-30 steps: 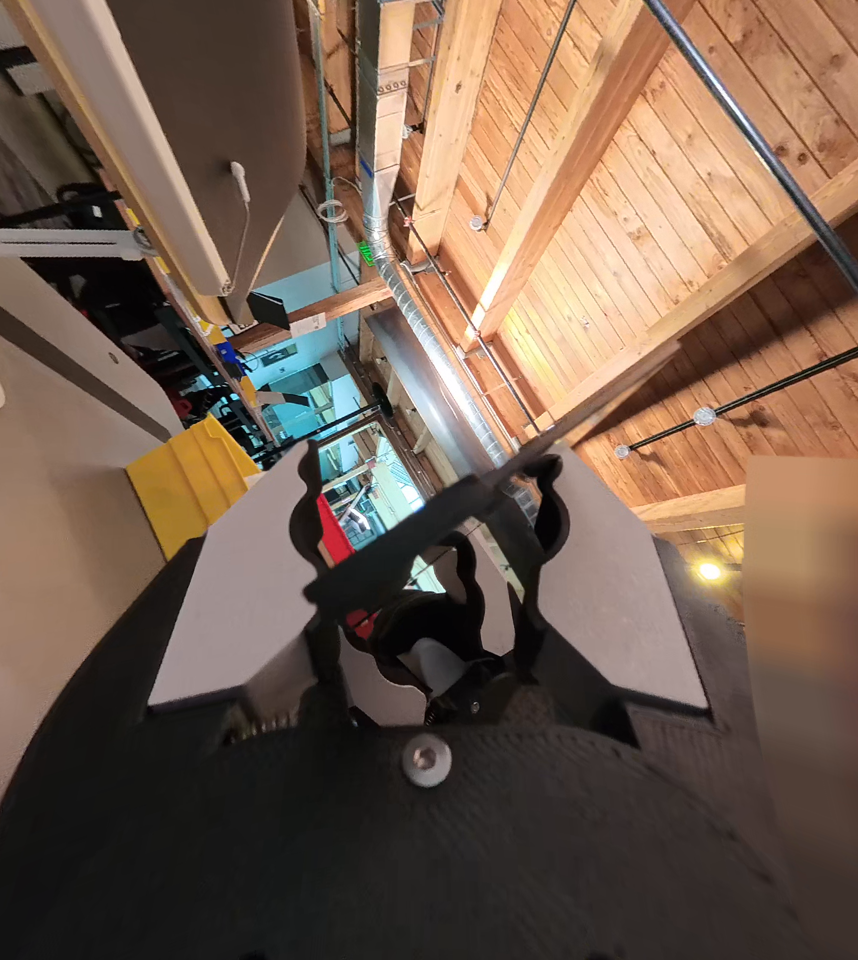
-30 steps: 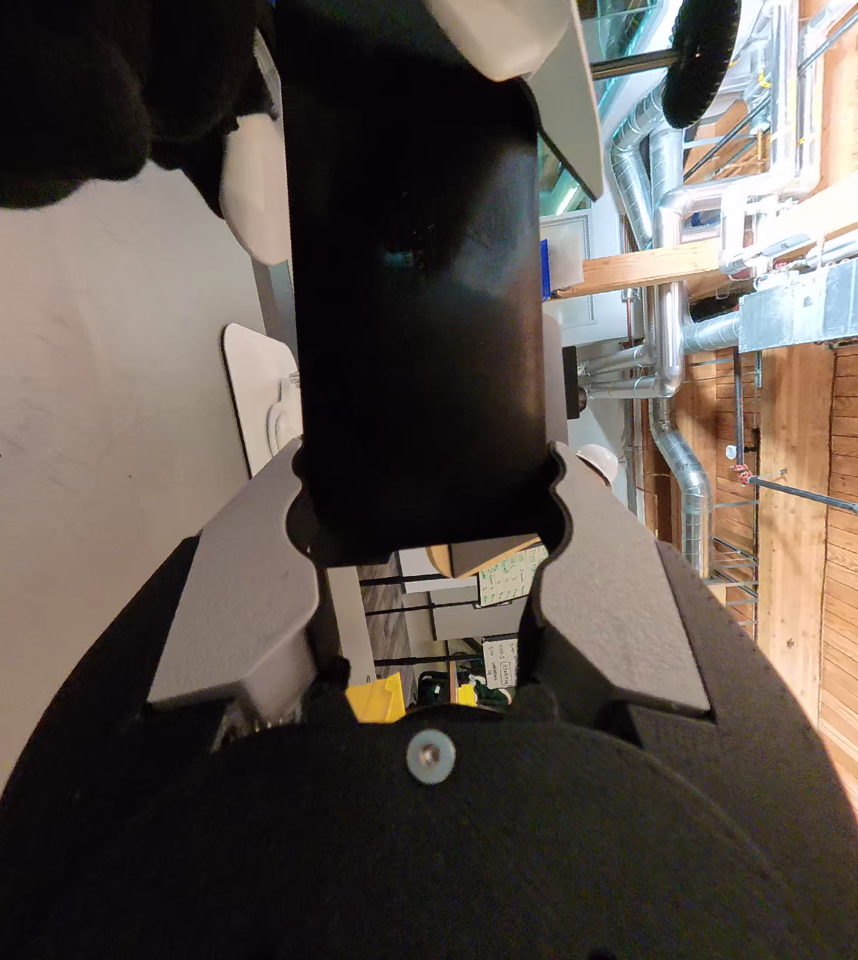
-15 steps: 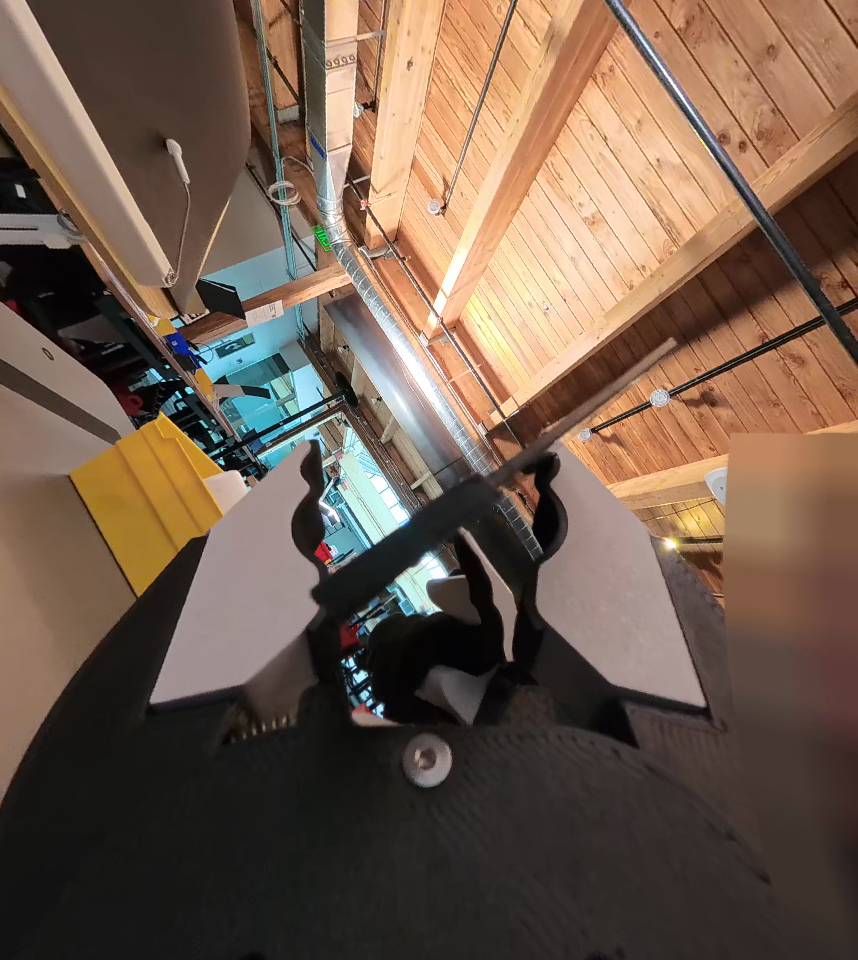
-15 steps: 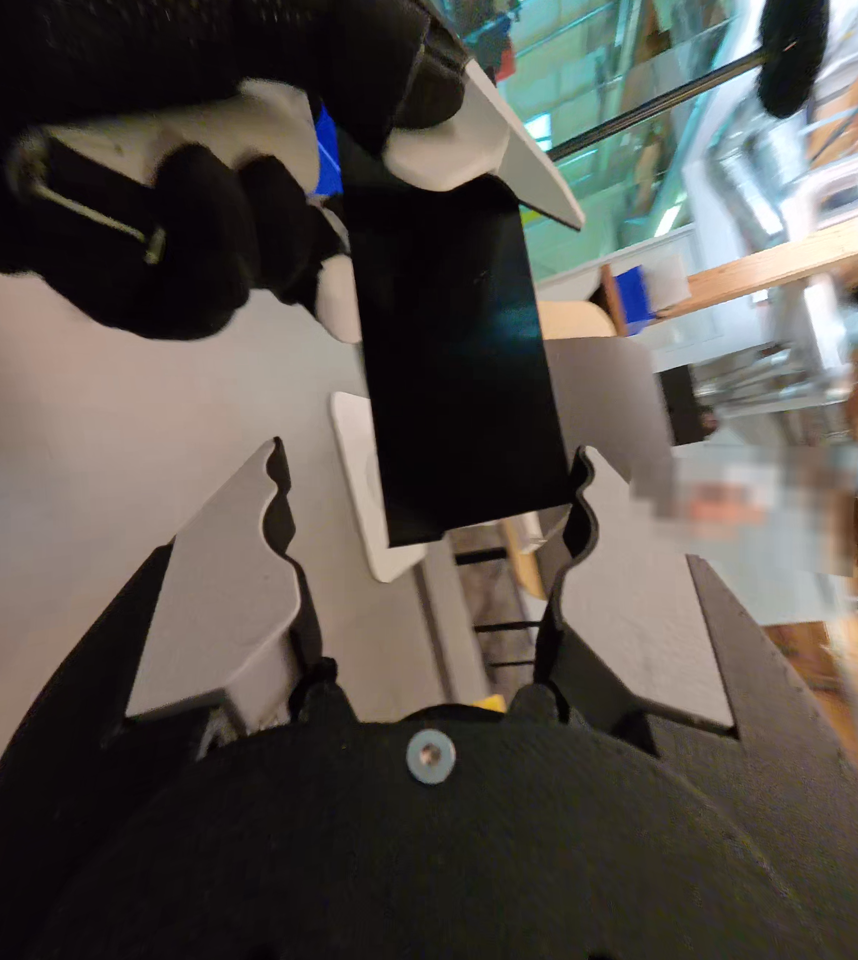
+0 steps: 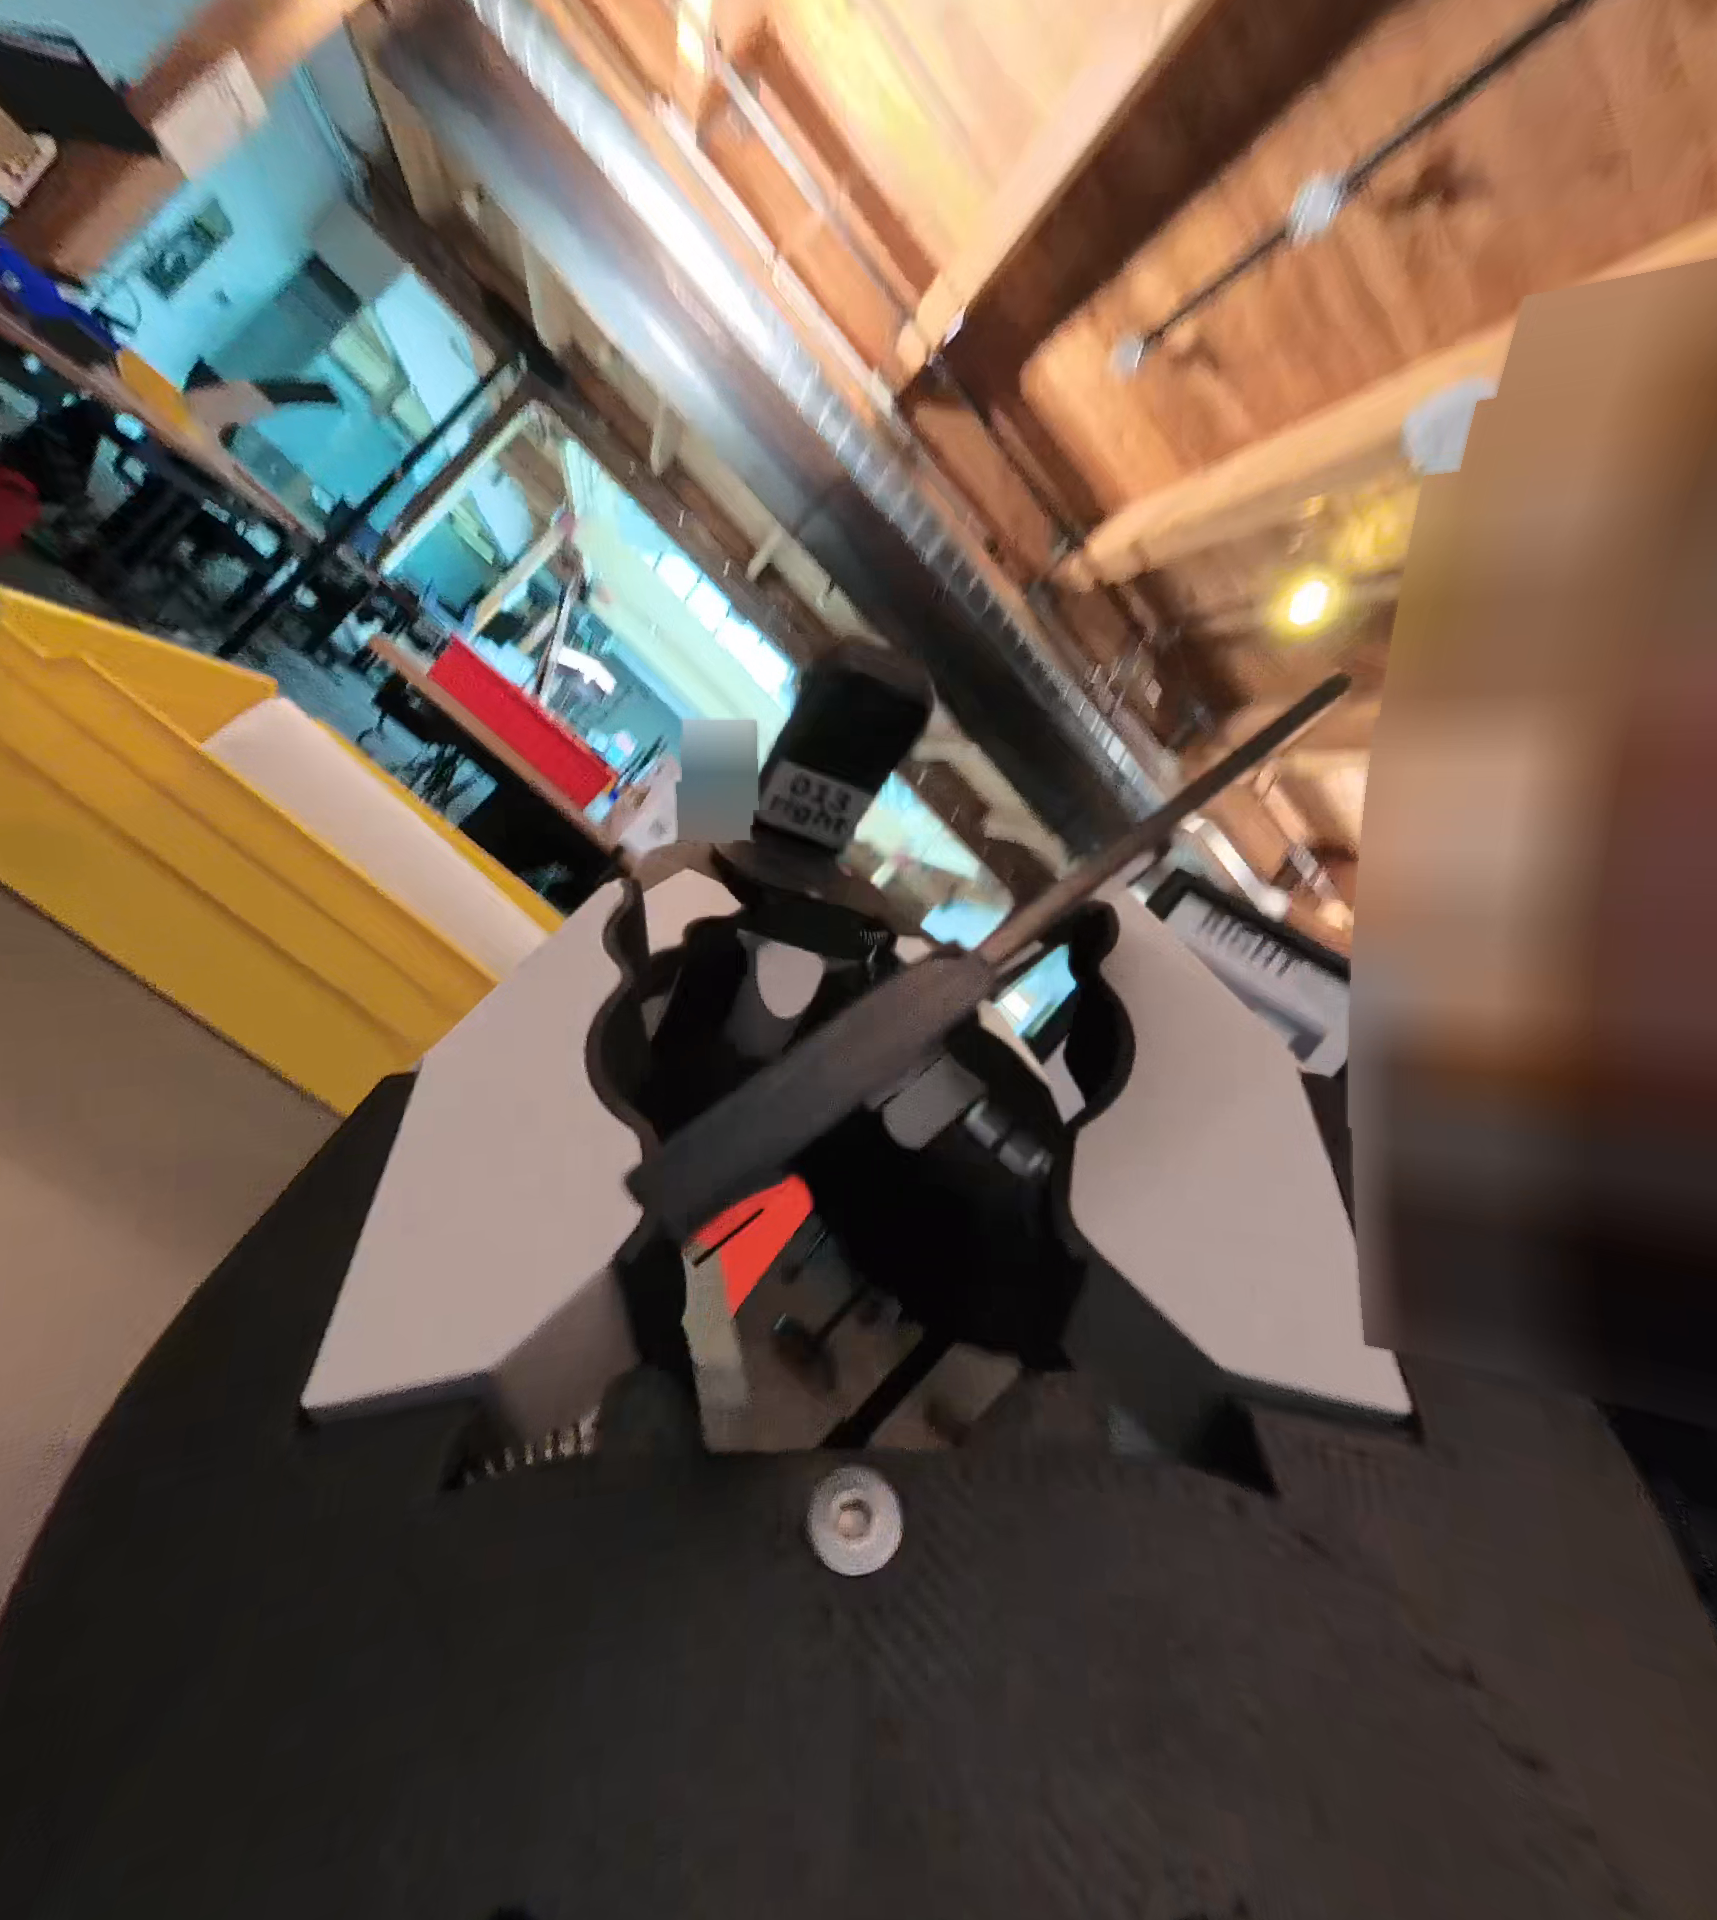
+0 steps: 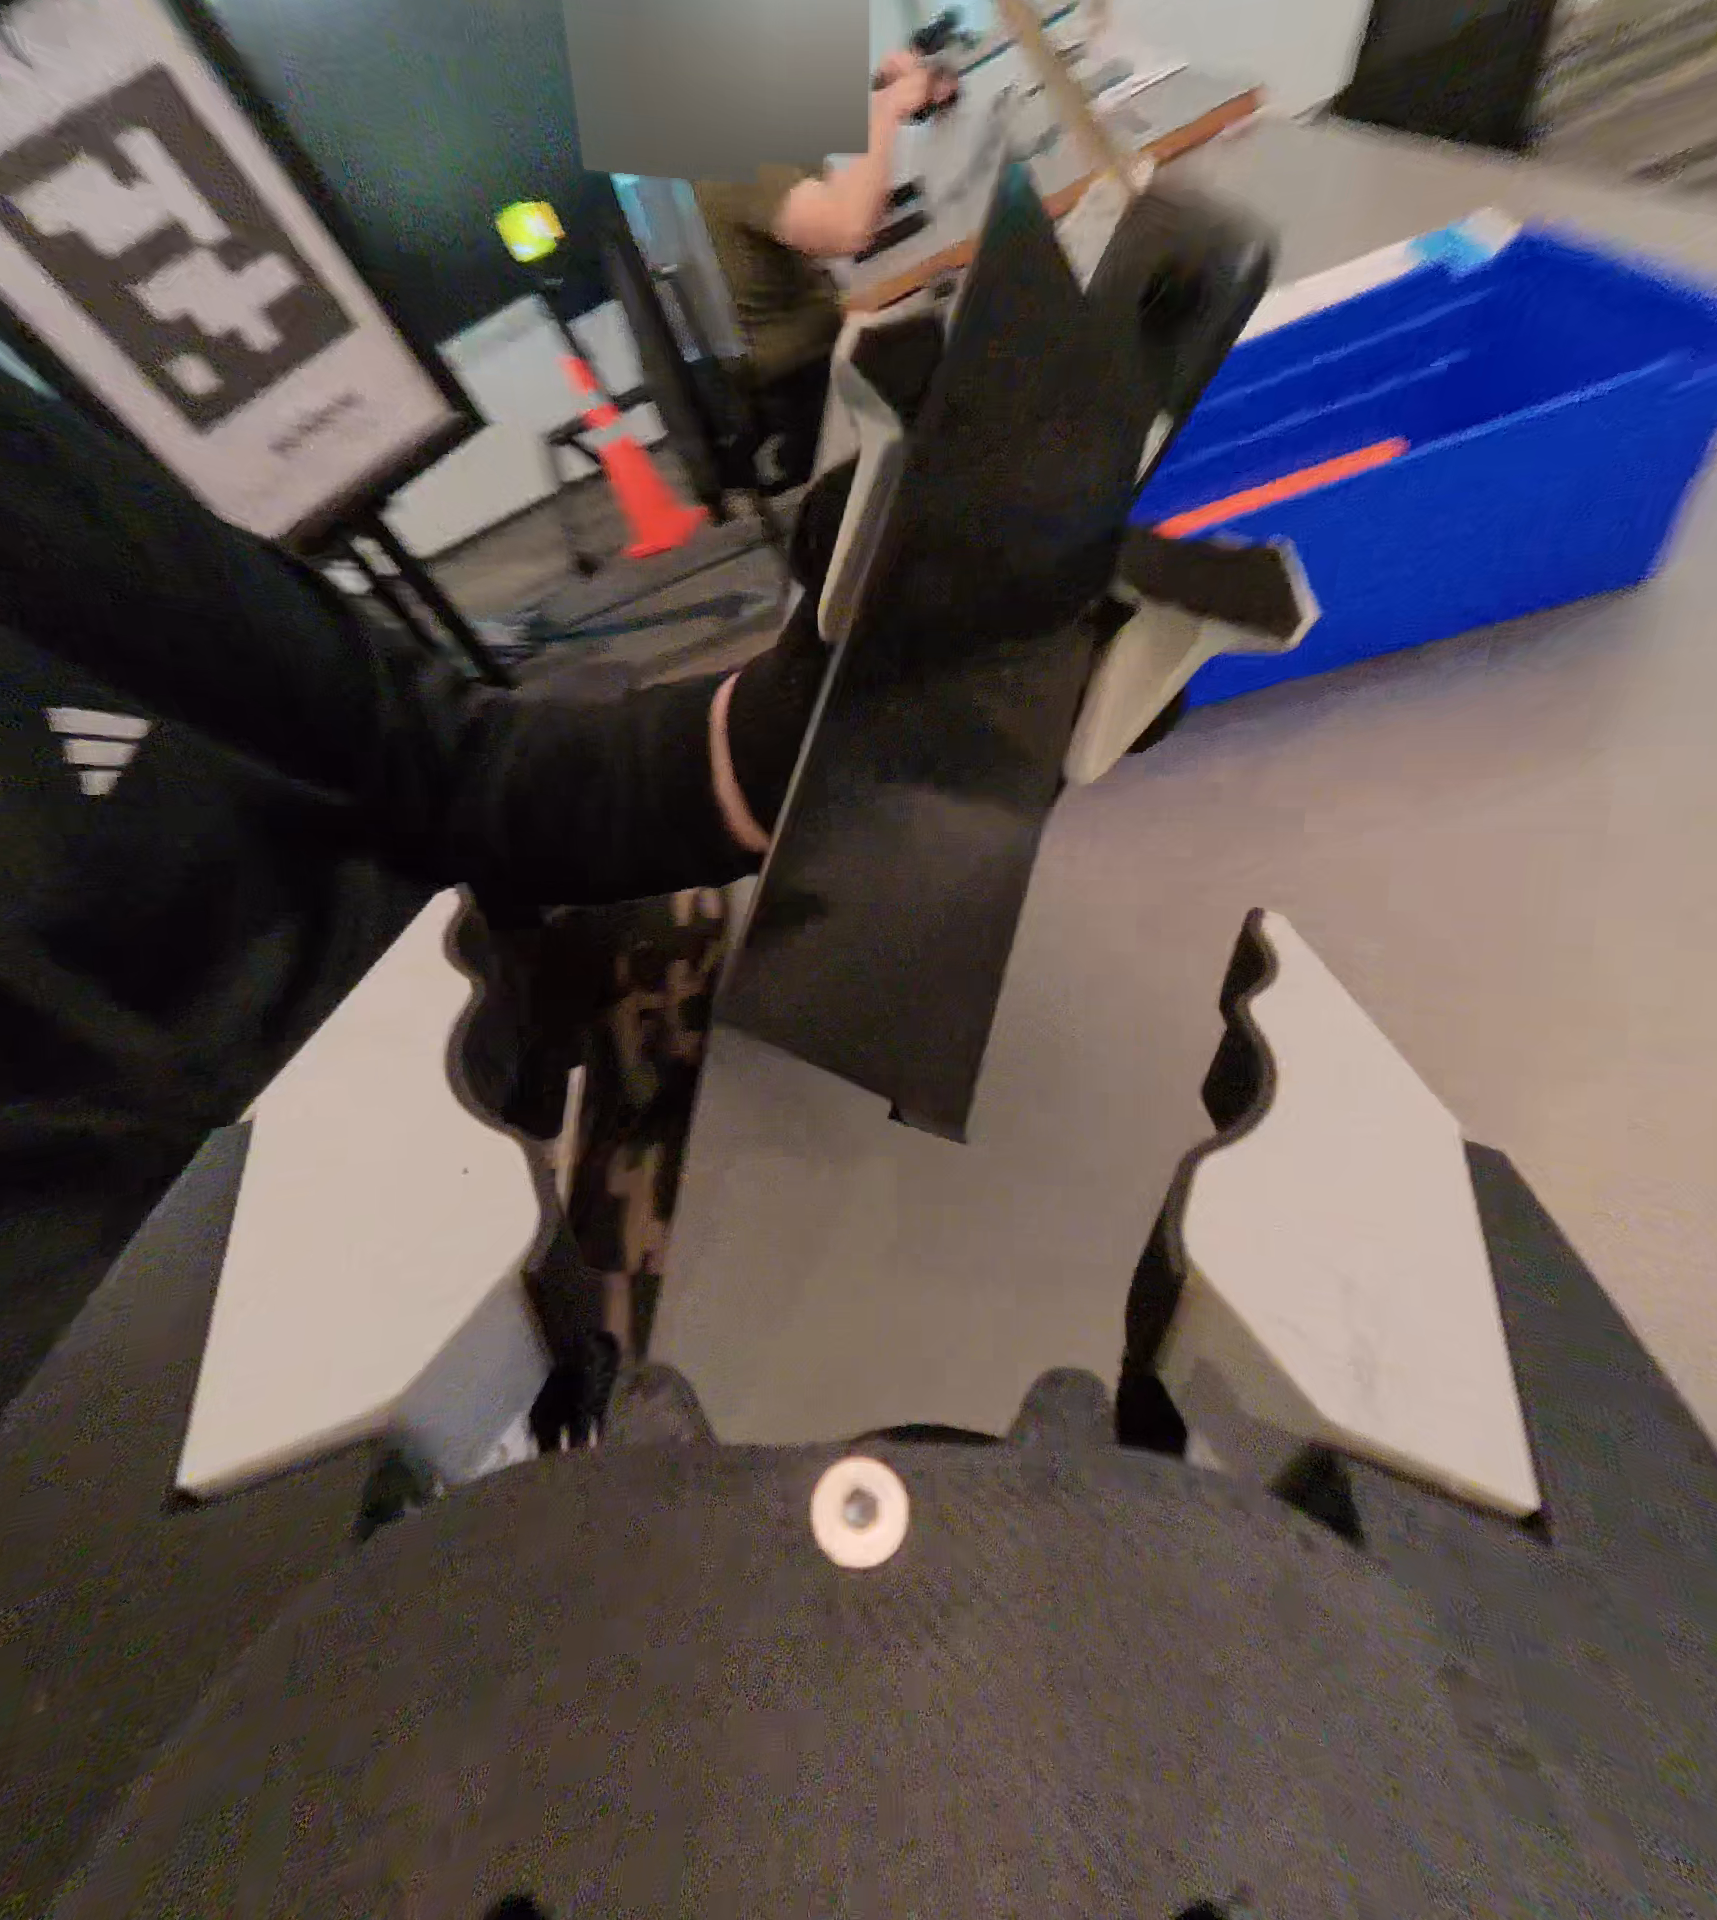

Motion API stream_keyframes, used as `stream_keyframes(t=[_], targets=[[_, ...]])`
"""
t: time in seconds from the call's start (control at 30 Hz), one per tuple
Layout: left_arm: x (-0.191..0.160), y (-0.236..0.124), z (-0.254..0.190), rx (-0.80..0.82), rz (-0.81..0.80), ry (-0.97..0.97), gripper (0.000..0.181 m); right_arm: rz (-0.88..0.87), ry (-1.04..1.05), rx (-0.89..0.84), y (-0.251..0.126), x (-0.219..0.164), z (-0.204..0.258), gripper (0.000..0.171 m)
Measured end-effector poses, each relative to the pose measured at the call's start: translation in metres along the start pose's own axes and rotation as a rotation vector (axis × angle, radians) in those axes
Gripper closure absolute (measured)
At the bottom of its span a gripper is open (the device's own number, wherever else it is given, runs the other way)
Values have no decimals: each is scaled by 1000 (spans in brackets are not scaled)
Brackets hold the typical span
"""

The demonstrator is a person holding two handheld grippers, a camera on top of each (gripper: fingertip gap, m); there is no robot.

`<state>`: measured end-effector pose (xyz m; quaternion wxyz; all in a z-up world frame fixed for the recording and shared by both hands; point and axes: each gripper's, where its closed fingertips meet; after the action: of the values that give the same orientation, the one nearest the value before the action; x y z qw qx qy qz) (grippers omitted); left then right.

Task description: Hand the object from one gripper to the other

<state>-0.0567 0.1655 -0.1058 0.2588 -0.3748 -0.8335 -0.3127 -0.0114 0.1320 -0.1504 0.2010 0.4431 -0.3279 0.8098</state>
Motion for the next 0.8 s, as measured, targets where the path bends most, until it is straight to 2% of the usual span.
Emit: stream_keyframes(t=[0.1, 0.23, 0.3, 0.37, 0.4, 0.43, 0.47, 0.67, 0.8], targets=[[-22, 11, -7, 3, 186, 108, 101, 42, 56, 160, 22, -17, 10, 31], [-45, 20, -23, -89, 356, 163, 102, 42, 77, 260, 46, -27, 19, 33], [-58, 24, -27, -109, 443, 195, 102, 36, 69, 267, 57, -31, 18, 40], [-68, 26, -28, -104, 508, 230, 102, 15, 73, 324, 64, -32, 25, 56], [-72, 27, -27, -97, 534, 245, 102, 17, 70, 332, 68, -35, 27, 59], [-74, 27, -26, -87, 555, 261, 102, 20, 60, 351, 72, -37, 31, 67], [-74, 27, -26, -76, 562, 279, 103, 11, 41, 366, 73, -38, 35, 83], [-73, 28, -28, -74, 581, 308, 102, -59, 10, 318, 76, -33, 32, 83], [-62, 32, -16, 20, 527, 302, 79, -127, -21, 213, 70, -24, 21, 84]])
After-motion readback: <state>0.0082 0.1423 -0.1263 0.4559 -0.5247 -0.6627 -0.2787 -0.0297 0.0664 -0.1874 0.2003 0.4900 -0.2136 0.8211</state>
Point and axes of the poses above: each gripper's, where its closed fingertips meet, y out along the fingers, x out of its top, z = x × y across the jaws, and after that the axes turned 8 degrees about z, right-handed
